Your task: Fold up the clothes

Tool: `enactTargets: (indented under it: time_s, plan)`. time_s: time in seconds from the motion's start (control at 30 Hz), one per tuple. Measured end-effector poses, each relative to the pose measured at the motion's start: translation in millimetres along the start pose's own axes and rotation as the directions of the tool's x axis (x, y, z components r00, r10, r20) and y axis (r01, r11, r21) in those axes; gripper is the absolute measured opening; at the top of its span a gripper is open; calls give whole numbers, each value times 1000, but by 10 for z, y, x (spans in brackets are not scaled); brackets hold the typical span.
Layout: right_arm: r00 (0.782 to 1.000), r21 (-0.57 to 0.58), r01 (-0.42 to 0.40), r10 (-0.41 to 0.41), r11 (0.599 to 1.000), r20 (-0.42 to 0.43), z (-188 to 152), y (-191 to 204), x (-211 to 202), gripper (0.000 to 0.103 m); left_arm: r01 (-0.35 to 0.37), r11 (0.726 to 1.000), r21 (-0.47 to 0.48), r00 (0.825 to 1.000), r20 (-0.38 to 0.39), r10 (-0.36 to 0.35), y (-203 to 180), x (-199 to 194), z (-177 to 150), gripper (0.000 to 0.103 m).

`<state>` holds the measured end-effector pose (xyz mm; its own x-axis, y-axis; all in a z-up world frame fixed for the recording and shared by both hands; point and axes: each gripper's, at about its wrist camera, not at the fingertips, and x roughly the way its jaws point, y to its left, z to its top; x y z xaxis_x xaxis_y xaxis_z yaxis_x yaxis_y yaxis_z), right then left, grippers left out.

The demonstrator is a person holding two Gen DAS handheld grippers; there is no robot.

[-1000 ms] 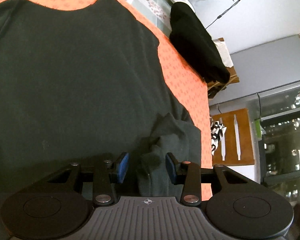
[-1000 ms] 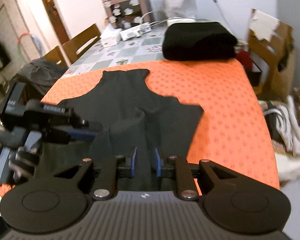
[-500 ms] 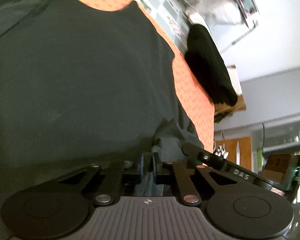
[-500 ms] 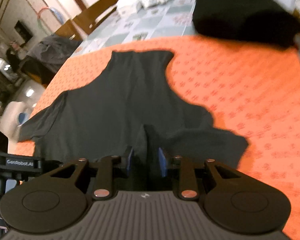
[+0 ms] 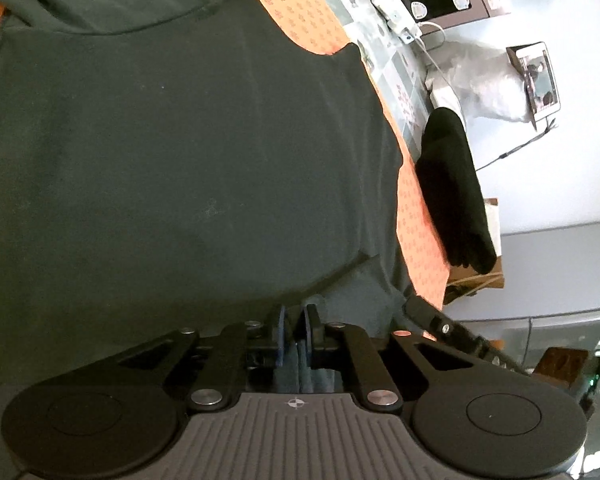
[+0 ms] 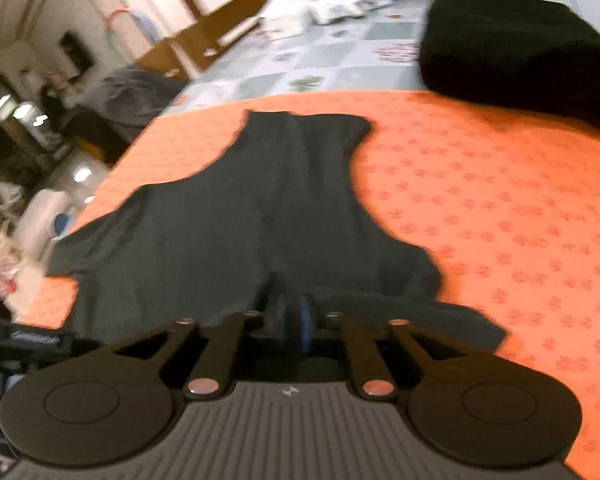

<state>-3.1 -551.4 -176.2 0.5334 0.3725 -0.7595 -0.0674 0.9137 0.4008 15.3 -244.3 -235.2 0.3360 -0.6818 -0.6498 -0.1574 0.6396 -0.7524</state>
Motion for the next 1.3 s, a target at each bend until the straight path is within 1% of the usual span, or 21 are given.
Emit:
enactTargets:
  time_s: [0.13, 0.17, 0.2, 0.23, 0.27, 0.3, 0.33, 0.37, 0.4, 0.47, 0.53, 0.63, 0.77, 0.83, 0.87, 0.9, 0.93, 0.97, 1.1, 1.2, 1.3]
  plan:
    - [999, -20, -38, 38, 999, -35, -25, 119, 101, 34, 2, 1000, 2, 1000, 0, -2, -25, 26, 15, 11]
    - [998, -12, -43, 42, 999, -43, -33, 125, 136, 34, 0, 1000, 11, 1000, 2, 0, -39, 26, 10, 13]
    - [998, -5, -42, 42, 999, -46, -39, 123, 160, 33, -2, 1000, 20, 1000, 5, 2, -54, 25, 5, 17]
    - [998, 1, -41, 41, 999, -48, -45, 120, 180, 30, -4, 1000, 28, 1000, 7, 4, -68, 24, 0, 20]
    - [998, 5, -38, 38, 999, -43, -48, 115, 176, 21, -6, 999, 37, 1000, 10, 6, -82, 24, -4, 27]
    - [999, 8, -34, 34, 999, -35, -50, 110, 164, 17, -8, 999, 45, 1000, 12, 7, -97, 23, -9, 32]
    - [999, 10, -30, 30, 999, -27, -52, 105, 153, 14, -10, 998, 54, 1000, 15, 9, -111, 22, -14, 33]
    - [999, 13, -26, 26, 1000, -19, -54, 99, 141, 6, -12, 998, 62, 1000, 17, 11, -126, 22, -19, 29]
    - [1000, 16, -22, 22, 1000, -11, -56, 94, 130, 3, -14, 997, 71, 1000, 20, 13, -140, 21, -23, 7]
    - [1000, 22, -15, 15, 1000, 5, -59, 83, 107, 3, -26, 996, 88, 999, 31, 24, -152, 0, -34, 8]
    - [1000, 28, -7, 7, 1000, 20, -63, 73, 84, 2, -40, 996, 85, 999, 33, 37, -124, -23, -34, 8]
    - [1000, 59, -12, 12, 998, 15, -72, -5, 106, 2, -62, 994, 87, 998, 28, 60, -92, -30, -32, 8]
    - [1000, 28, 7, -7, 1000, 9, -112, 23, 178, 3, -58, 994, 89, 998, 26, 56, -102, -54, -4, 10]
    - [1000, 22, -3, 3, 1000, 22, -118, 50, 159, 5, -43, 995, 88, 999, 32, 41, -118, -112, 37, 15]
    - [999, 14, 1, -2, 1000, 40, -119, 76, 115, 7, -35, 995, 92, 999, 36, 32, -126, -156, 60, 23]
    - [998, 1, 9, -9, 1000, 57, -115, 110, 50, 14, -27, 995, 96, 999, 40, 23, -135, -200, 84, 27]
    - [997, -13, 16, -15, 1000, 72, -111, 145, -18, 17, -19, 995, 99, 999, 44, 14, -144, -244, 108, 27]
    - [996, -27, 24, -22, 999, 88, -107, 180, -87, 19, -21, 992, 121, 999, 44, 16, -171, -296, 124, 27]
    - [988, -17, 36, -33, 999, 149, -151, 320, -484, 19, -32, 974, 224, 999, 39, 24, -278, -533, 157, 27]
    - [980, 11, 43, -44, 999, 192, -248, 441, -806, 21, -33, 951, 309, 999, 22, 28, -284, -738, 153, 27]
    - [973, 47, 61, -70, 997, 218, -457, 582, -1088, 23, -31, 921, 389, 999, -1, 34, -253, -943, 150, 28]
